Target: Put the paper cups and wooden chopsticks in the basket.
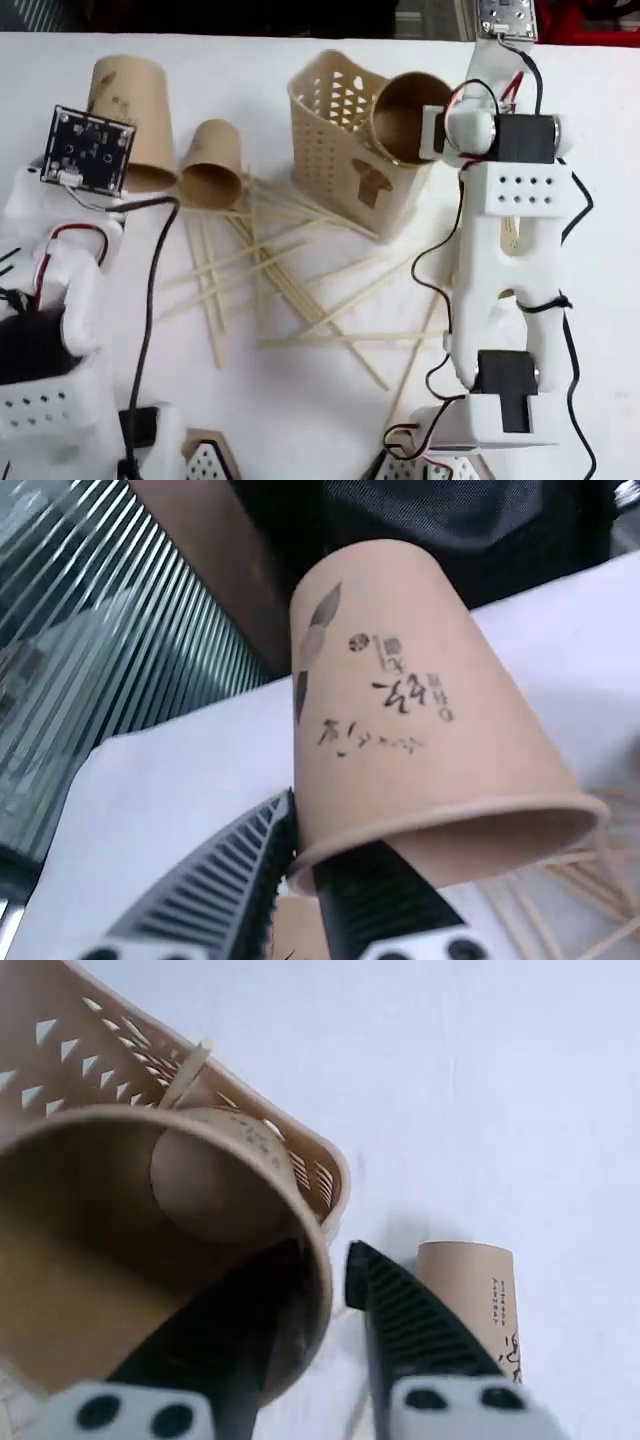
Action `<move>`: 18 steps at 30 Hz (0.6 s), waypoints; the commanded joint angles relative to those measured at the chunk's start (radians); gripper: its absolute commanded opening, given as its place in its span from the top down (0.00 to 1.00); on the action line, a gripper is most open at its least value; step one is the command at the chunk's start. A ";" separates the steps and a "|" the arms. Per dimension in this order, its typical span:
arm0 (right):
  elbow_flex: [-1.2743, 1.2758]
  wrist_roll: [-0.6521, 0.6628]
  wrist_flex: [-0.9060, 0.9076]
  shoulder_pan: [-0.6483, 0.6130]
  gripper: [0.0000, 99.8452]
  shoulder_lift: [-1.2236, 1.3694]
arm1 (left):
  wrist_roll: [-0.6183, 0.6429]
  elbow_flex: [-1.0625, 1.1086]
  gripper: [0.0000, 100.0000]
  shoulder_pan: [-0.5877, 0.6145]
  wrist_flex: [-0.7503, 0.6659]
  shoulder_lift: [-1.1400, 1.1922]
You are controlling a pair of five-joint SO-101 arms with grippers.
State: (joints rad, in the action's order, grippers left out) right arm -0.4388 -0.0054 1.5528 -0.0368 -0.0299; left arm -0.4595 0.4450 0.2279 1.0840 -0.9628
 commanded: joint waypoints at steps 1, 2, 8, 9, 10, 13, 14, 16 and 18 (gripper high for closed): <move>-0.133 -0.003 0.102 0.018 0.82 -0.012 | 0.040 -0.143 0.98 -0.091 0.052 -0.024; -0.172 -0.003 0.134 0.025 0.82 -0.012 | 0.046 -0.169 0.98 -0.117 0.066 -0.024; -0.241 -0.003 0.165 0.093 0.83 -0.012 | 0.063 -0.262 0.98 -0.272 0.121 -0.024; -0.233 -0.003 0.165 0.102 0.83 -0.012 | 0.063 -0.265 0.98 -0.295 0.121 -0.024; -0.219 -0.003 0.165 0.111 0.83 -0.012 | 0.063 -0.267 0.98 -0.320 0.121 -0.024; -0.172 -0.003 0.165 0.137 0.83 -0.012 | 0.063 -0.272 0.98 -0.395 0.120 0.004; -0.157 -0.003 0.165 0.145 0.83 -0.012 | 0.063 -0.272 0.98 -0.418 0.118 0.025; -0.126 -0.003 0.165 0.162 0.83 -0.012 | 0.060 -0.276 0.98 -0.456 0.114 0.084; -0.094 -0.003 0.165 0.174 0.83 -0.012 | 0.060 -0.310 0.98 -0.487 0.123 0.160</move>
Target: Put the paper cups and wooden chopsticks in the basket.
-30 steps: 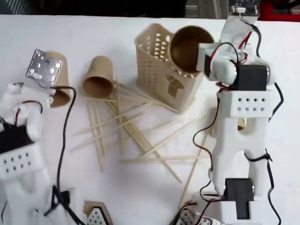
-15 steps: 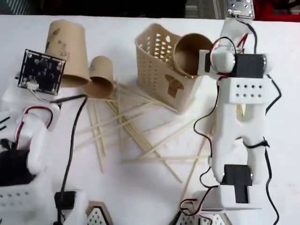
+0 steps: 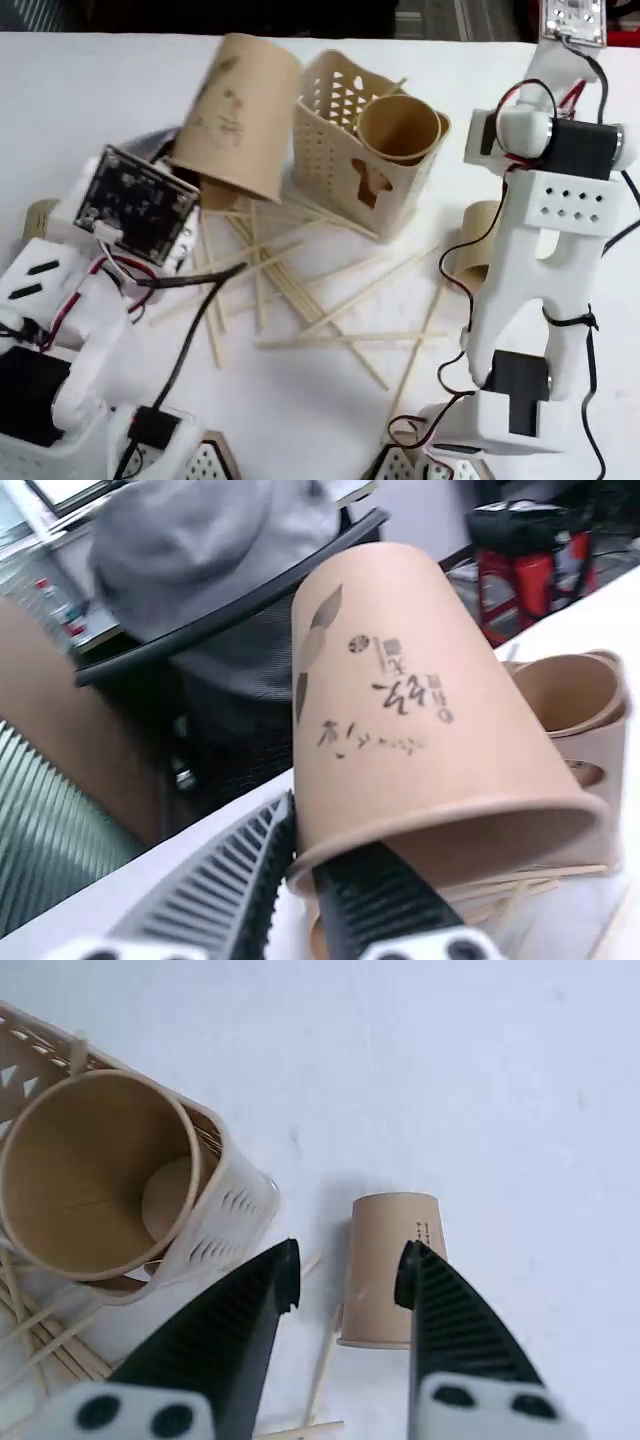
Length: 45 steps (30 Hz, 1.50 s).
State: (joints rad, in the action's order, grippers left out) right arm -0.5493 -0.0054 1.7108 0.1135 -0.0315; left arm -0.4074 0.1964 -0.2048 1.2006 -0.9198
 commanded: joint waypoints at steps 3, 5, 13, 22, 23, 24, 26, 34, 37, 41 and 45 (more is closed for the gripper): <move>0.074 -0.003 0.007 0.024 0.83 -0.010 | 0.006 -0.178 0.98 -0.090 0.064 0.237; 0.118 -0.003 0.007 0.024 0.83 -0.010 | 0.006 -0.278 0.98 -0.120 0.117 0.321; 0.199 -0.003 0.007 0.033 0.83 -0.010 | -0.040 -0.683 0.98 -0.228 0.333 0.705; 0.199 -0.003 0.007 0.102 0.83 -0.008 | -0.054 -1.062 0.94 -0.229 0.466 1.079; 0.199 -0.003 0.007 0.102 0.83 -0.008 | -0.054 -1.103 0.90 -0.229 0.480 1.109; 0.199 -0.003 0.007 0.101 0.83 -0.007 | -0.049 -1.146 0.86 -0.229 0.493 1.136; 0.199 -0.003 0.007 0.099 0.83 -0.005 | -0.046 -1.227 0.79 -0.229 0.509 1.185; 0.233 -0.002 -0.001 0.101 0.83 -0.008 | -0.044 -1.432 0.78 -0.228 0.485 1.325; 0.252 -0.002 -0.005 0.101 0.83 -0.008 | -0.018 -1.494 0.78 -0.228 0.450 1.356; 0.253 -0.002 -0.005 0.101 0.83 -0.008 | 0.006 -1.525 0.78 -0.229 0.376 1.377; 0.252 -0.002 -0.005 0.101 0.83 -0.008 | 0.005 -1.528 0.78 -0.229 0.295 1.385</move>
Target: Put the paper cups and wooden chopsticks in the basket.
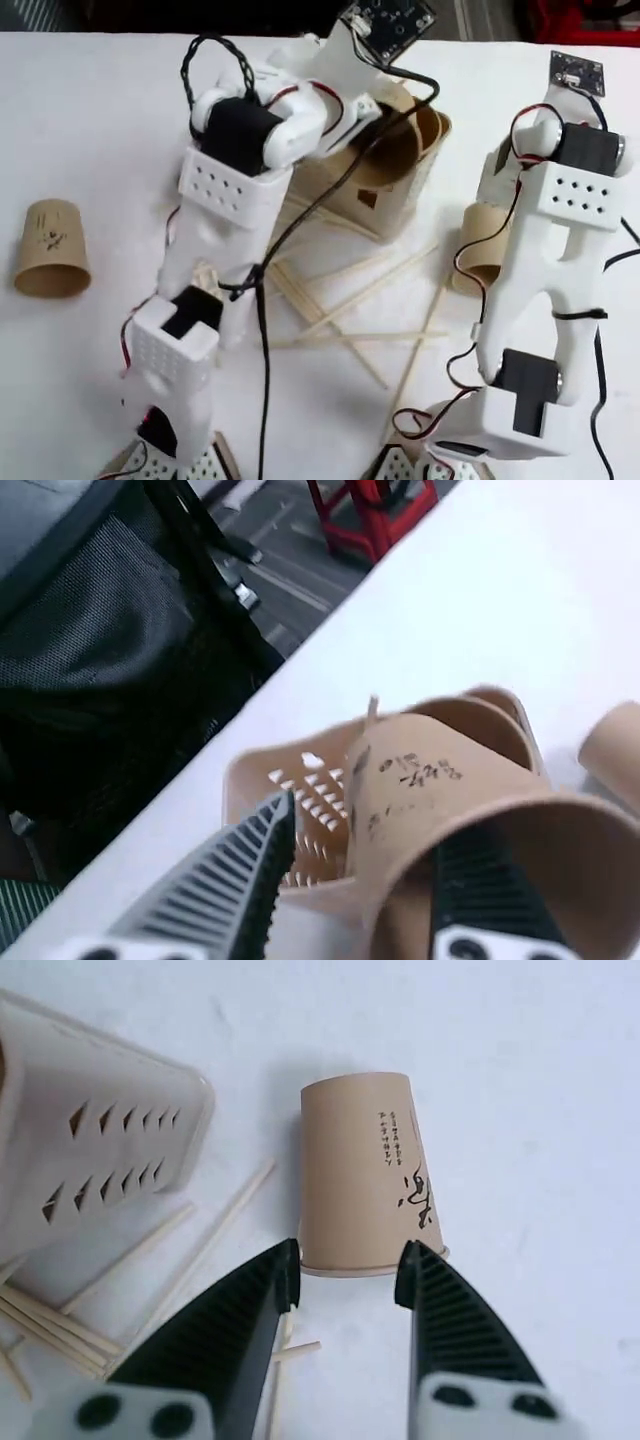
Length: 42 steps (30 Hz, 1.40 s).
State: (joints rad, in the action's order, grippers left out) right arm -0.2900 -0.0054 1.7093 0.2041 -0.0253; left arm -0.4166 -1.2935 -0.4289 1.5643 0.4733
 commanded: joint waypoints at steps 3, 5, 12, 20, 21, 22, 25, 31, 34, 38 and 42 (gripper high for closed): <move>-0.005 -0.002 -0.004 0.010 0.83 -0.015 | 0.017 -0.032 0.78 -0.010 -0.110 -0.005; -0.005 -0.002 -0.004 0.010 0.83 -0.015 | 0.017 -0.032 0.78 -0.013 -0.121 -0.005; -0.005 -0.002 -0.002 0.010 0.83 -0.015 | 0.018 -0.032 0.78 -0.004 -0.141 -0.007; -0.009 0.167 0.002 0.028 0.83 -0.059 | 0.012 -0.043 0.78 0.068 -0.028 -0.018; -0.005 0.207 0.002 0.039 0.83 -0.077 | 0.012 -0.043 0.78 0.084 -0.006 -0.018; -0.003 0.249 0.004 0.050 0.83 -0.097 | 0.012 -0.043 0.78 0.104 0.018 -0.018; 0.000 0.385 0.004 0.079 0.83 -0.148 | 0.011 -0.063 0.78 0.156 0.098 -0.036; 0.169 0.701 0.004 0.087 0.83 -0.228 | -0.068 -0.130 0.77 0.232 0.224 -0.120; 0.281 0.842 0.002 0.090 0.83 -0.257 | -0.074 -0.072 0.77 0.297 0.224 -0.171; 0.397 1.028 -0.004 0.091 0.81 -0.266 | -0.075 0.072 0.77 0.366 0.224 -0.254; 0.451 1.131 -0.035 0.093 0.69 -0.272 | -0.149 0.249 0.77 0.410 0.224 -0.375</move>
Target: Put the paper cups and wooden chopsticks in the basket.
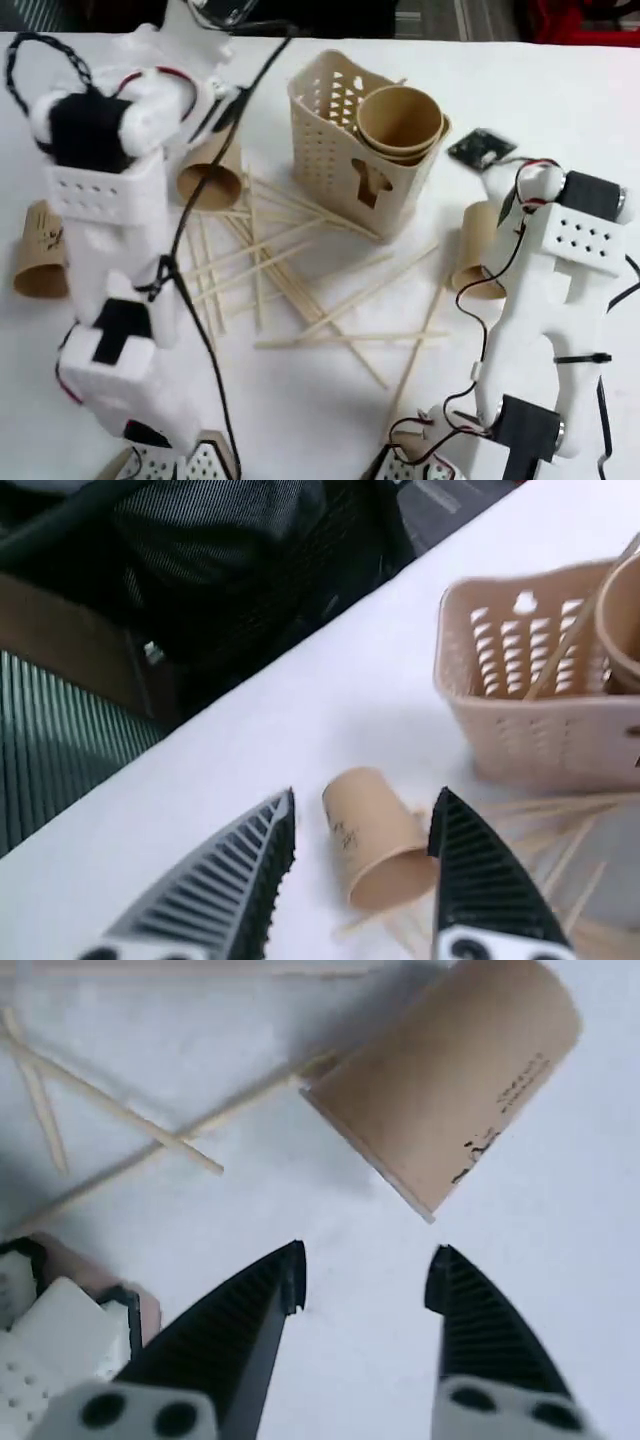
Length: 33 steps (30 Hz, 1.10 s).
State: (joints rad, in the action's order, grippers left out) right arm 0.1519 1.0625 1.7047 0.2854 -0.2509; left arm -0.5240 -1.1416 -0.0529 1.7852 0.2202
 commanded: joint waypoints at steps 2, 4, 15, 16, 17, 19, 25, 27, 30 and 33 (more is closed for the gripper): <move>0.028 0.075 -0.073 0.025 0.63 -0.045 | -0.068 0.184 0.77 0.061 0.002 -0.197; 0.058 0.083 -0.145 0.038 0.60 -0.042 | -0.100 0.273 0.77 0.087 0.002 -0.277; 0.299 0.258 -0.400 0.054 0.61 -0.039 | -0.241 0.692 0.77 0.272 -0.002 -0.492; 0.313 0.258 -0.415 0.054 0.61 -0.038 | -0.242 0.707 0.77 0.289 -0.002 -0.495; 0.327 0.255 -0.433 0.054 0.61 -0.038 | -0.242 0.720 0.77 0.309 -0.002 -0.495; 0.353 0.252 -0.476 0.054 0.63 -0.038 | -0.242 0.744 0.77 0.344 -0.002 -0.493; 0.390 0.252 -0.552 0.050 0.88 -0.042 | -0.258 0.878 0.77 0.473 -0.074 -0.493; 0.388 0.252 -0.553 0.048 0.93 -0.047 | -0.327 0.933 0.78 0.501 -0.097 -0.496; 0.385 0.250 -0.555 0.048 0.98 -0.047 | -0.400 0.971 0.77 0.542 -0.098 -0.496; 0.385 0.250 -0.550 0.048 0.98 -0.047 | -0.476 0.974 0.77 0.601 -0.097 -0.496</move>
State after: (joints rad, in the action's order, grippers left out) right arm 0.5493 1.3096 1.1584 0.3314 -0.2570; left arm -0.9321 -0.1688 0.4964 1.7100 -0.2355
